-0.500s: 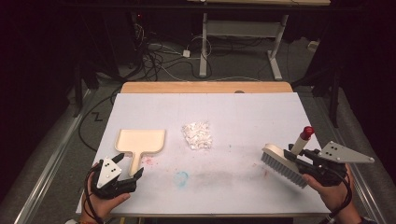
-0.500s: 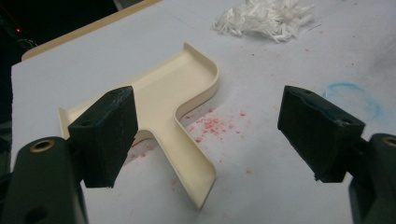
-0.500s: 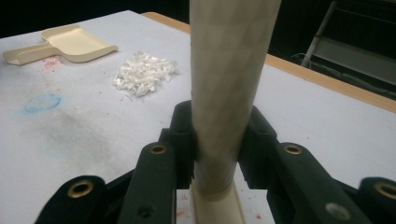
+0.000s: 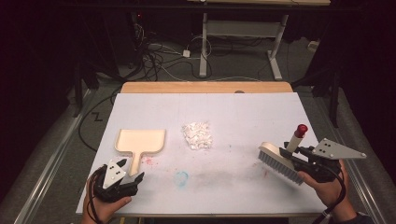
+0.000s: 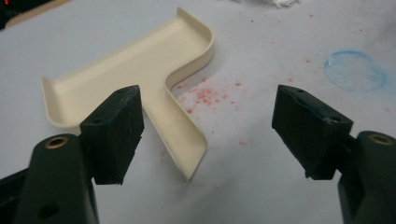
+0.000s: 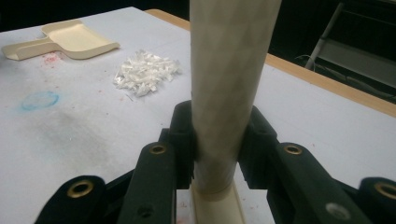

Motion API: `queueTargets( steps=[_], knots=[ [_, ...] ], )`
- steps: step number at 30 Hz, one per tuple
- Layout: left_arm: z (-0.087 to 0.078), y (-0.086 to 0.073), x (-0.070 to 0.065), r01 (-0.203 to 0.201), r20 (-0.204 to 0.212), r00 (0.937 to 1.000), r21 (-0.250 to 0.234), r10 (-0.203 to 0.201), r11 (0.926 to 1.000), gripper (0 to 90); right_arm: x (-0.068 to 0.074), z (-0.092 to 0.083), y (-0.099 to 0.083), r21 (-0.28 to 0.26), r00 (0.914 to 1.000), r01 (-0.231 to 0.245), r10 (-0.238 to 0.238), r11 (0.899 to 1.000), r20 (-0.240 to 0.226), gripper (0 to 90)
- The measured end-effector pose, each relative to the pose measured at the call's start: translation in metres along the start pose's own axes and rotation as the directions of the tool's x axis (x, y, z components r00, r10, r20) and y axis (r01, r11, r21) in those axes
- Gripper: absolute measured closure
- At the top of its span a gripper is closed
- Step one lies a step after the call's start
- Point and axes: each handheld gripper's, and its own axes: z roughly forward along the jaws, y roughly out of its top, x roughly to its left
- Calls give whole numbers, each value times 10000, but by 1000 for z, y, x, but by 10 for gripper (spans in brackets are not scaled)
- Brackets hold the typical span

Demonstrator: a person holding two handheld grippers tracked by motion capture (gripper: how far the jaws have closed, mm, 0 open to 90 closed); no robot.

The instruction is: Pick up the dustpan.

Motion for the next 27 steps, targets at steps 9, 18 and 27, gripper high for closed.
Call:
queueTargets(
  steps=[9, 18, 27],
  knots=[
    [13, 2, 3, 2361, -210, 9717, 1304, -2354, 9629, 248, -3, 13, 4, 154, 9998, 157, -155, 9998, -161, 711],
    [74, 30, 26, 3113, -988, 9500, 2290, -2961, 9223, 362, -2, 21, 7, 226, 9995, 174, -168, 9996, -271, 710],
    [81, 37, 33, 3018, -967, 9532, 2405, -2866, 9225, 588, -3, 21, 5, 264, 9994, 113, -104, 9996, -325, 711]
  ],
)
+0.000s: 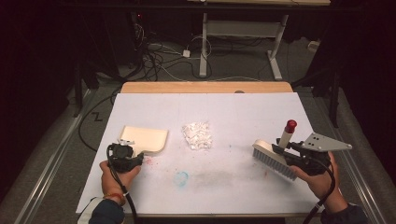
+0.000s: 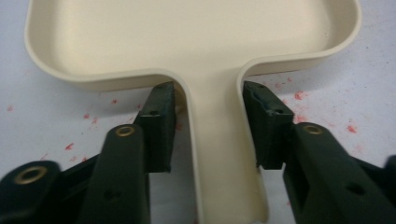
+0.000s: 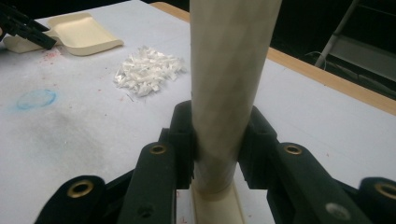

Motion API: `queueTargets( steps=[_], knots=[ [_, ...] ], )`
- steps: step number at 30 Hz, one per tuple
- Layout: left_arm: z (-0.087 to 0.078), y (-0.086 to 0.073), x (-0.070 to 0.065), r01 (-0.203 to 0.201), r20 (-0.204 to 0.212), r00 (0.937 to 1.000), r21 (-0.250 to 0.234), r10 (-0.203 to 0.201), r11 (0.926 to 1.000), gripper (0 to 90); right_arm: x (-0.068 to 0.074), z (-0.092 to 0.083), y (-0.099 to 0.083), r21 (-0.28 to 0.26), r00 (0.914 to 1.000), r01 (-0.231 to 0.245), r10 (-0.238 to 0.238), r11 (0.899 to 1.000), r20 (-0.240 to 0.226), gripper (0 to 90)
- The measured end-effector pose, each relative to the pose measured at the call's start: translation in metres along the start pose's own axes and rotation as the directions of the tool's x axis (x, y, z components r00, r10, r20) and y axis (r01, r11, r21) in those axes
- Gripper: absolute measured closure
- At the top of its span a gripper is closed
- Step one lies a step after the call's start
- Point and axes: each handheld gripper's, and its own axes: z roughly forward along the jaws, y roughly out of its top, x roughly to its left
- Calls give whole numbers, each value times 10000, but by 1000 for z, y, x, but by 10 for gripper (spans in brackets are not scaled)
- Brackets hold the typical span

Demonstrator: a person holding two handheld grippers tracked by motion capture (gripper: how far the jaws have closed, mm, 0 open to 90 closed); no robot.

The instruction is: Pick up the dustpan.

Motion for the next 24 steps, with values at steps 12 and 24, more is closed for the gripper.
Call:
queueTargets(
  steps=[12, 24],
  knots=[
    [-2, 5, 5, -856, 492, 9952, 202, 846, 9961, 636, 3, 3, -1, 74, 9997, 151, -149, 9999, -199, 711],
    [-39, -3, -5, -2098, 712, 9752, -16, 2094, 9777, 637, 5, 2, 0, 26, 9993, 217, -216, 9998, -318, 711]
  ],
)
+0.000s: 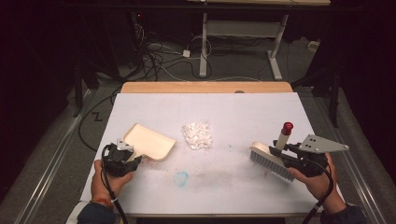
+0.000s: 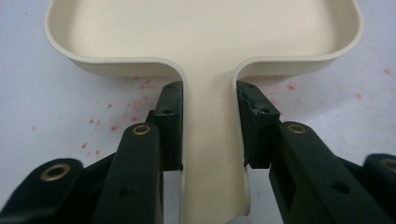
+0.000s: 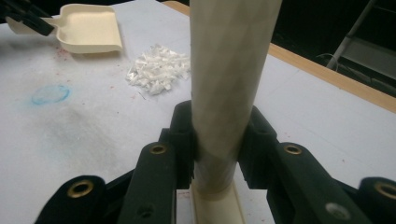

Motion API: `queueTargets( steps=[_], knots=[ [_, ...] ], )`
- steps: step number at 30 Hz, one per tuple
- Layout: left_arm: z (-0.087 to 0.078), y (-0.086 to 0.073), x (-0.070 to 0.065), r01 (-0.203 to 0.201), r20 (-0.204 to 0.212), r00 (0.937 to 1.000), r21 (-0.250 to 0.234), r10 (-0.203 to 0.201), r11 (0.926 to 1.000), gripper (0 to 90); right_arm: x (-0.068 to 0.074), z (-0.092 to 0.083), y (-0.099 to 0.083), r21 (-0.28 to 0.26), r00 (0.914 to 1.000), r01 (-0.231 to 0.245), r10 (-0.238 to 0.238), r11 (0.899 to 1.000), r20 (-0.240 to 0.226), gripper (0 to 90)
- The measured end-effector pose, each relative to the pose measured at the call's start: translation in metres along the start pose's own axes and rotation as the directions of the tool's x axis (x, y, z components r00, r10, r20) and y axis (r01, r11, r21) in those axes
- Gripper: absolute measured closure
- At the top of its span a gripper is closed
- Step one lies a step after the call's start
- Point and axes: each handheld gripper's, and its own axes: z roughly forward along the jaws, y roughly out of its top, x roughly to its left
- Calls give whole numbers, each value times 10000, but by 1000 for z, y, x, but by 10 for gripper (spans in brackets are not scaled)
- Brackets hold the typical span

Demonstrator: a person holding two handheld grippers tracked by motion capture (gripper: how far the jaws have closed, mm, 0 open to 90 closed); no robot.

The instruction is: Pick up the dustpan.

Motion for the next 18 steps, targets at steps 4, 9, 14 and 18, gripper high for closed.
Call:
queueTargets(
  steps=[4, 9, 14, 18],
  knots=[
    [-7, -6, -7, -356, 393, 9986, 59, 354, 9993, 637, -2, -1, 0, 7, 9999, -81, 81, 10000, 122, 711],
    [-7, -10, -13, -746, 656, 9952, 270, 727, 9969, 637, -4, -3, -1, -48, 9996, -153, 154, 9999, 230, 711],
    [-6, -16, -20, -1036, 995, 9901, 439, 988, 9936, 637, -6, -2, -2, -70, 9994, -243, 245, 9997, 233, 711],
    [-7, -18, -23, -1248, 1147, 9863, 462, 1188, 9911, 637, -7, 1, -2, -63, 9991, -350, 352, 9994, 221, 711]
  ],
)
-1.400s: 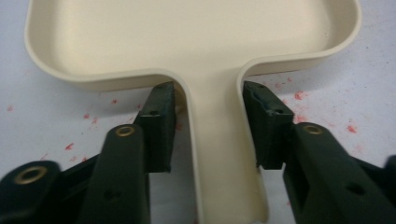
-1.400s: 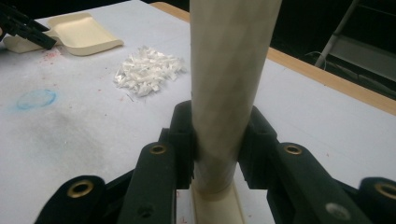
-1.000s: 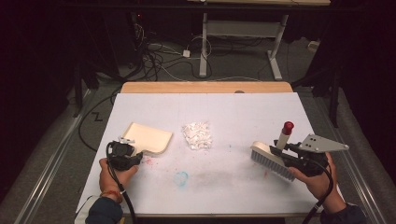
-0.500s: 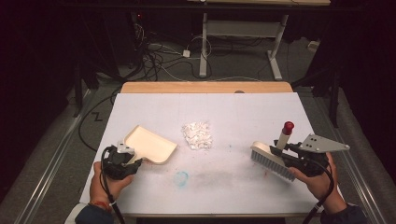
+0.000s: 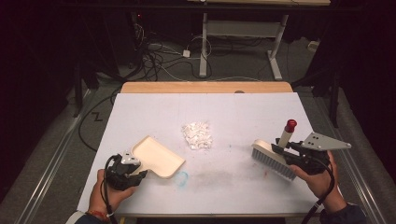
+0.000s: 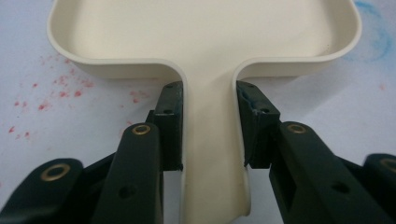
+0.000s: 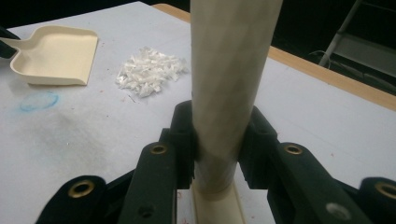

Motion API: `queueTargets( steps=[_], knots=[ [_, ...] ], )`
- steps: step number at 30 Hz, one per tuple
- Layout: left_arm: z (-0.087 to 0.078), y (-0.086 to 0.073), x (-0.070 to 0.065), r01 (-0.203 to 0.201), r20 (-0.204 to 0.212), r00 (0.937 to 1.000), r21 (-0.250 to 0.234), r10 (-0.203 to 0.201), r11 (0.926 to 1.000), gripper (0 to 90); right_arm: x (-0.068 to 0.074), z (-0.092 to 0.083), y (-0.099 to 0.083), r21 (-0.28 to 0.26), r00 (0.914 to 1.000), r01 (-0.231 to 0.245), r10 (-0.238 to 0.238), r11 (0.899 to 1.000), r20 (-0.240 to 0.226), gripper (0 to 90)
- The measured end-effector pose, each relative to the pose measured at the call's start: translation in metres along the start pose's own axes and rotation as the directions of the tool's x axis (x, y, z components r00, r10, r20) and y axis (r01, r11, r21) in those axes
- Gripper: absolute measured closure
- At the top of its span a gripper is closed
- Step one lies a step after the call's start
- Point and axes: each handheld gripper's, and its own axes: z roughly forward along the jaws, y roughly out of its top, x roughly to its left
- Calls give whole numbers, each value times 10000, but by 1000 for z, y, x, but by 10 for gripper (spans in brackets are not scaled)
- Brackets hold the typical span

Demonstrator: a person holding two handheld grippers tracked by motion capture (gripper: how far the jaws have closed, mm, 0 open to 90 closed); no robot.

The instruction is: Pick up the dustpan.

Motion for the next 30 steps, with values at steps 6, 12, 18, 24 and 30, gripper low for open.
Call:
queueTargets(
  steps=[6, 12, 18, 24, 30],
  knots=[
    [-3, -1, -3, -175, 124, 9998, 94, 173, 9998, 636, 1, 3, 1, 82, 9999, 110, -110, 9999, -15, 711],
    [-2, 2, -3, -206, 293, 9994, 109, 202, 9997, 636, -1, 4, 0, 92, 10000, -42, 42, 9999, -19, 711],
    [0, 3, -3, -359, 314, 9989, 196, 353, 9992, 636, -2, 5, -1, 80, 9999, -153, 153, 9999, 74, 711],
    [1, 3, -5, -384, 229, 9990, 252, 379, 9989, 635, 1, 7, 1, 113, 10000, 4, -4, 9999, -34, 711],
    [4, 3, -4, -392, 272, 9989, 314, 383, 9987, 635, 1, 8, 1, -21, 9998, -104, 104, 9999, -142, 711]
  ],
)
